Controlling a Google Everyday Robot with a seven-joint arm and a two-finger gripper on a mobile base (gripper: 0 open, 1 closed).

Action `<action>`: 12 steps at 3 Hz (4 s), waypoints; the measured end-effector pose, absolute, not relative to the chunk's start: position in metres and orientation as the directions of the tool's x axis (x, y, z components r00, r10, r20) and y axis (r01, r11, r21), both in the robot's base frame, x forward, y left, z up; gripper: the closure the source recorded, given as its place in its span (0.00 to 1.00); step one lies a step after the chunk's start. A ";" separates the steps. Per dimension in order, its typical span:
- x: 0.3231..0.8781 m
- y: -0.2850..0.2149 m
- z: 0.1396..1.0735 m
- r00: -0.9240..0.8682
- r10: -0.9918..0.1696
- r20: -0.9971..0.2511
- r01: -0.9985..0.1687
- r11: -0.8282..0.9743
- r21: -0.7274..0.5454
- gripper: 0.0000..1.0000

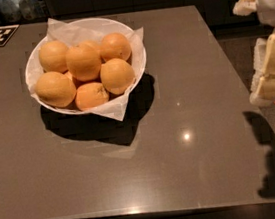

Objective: Pick orange from white bowl

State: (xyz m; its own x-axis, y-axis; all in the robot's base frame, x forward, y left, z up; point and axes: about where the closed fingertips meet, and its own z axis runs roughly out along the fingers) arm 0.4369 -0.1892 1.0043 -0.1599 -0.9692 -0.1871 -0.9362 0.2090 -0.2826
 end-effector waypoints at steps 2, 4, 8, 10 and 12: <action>0.435 -0.151 1.029 -0.062 -0.983 -0.175 -0.937 0.118 -0.330 0.00; 0.451 -0.103 1.053 -0.026 -0.977 -0.211 -0.923 0.105 -0.371 0.00; 0.504 0.015 1.064 0.077 -0.968 -0.237 -0.920 0.022 -0.392 0.00; 0.529 0.048 1.045 0.117 -0.973 -0.197 -0.925 -0.035 -0.379 0.00; 0.565 0.091 1.035 0.074 -0.974 -0.216 -0.932 0.010 -0.362 0.00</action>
Offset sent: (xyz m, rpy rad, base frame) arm -0.0014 0.0296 0.0153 -0.0191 -0.0191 0.0768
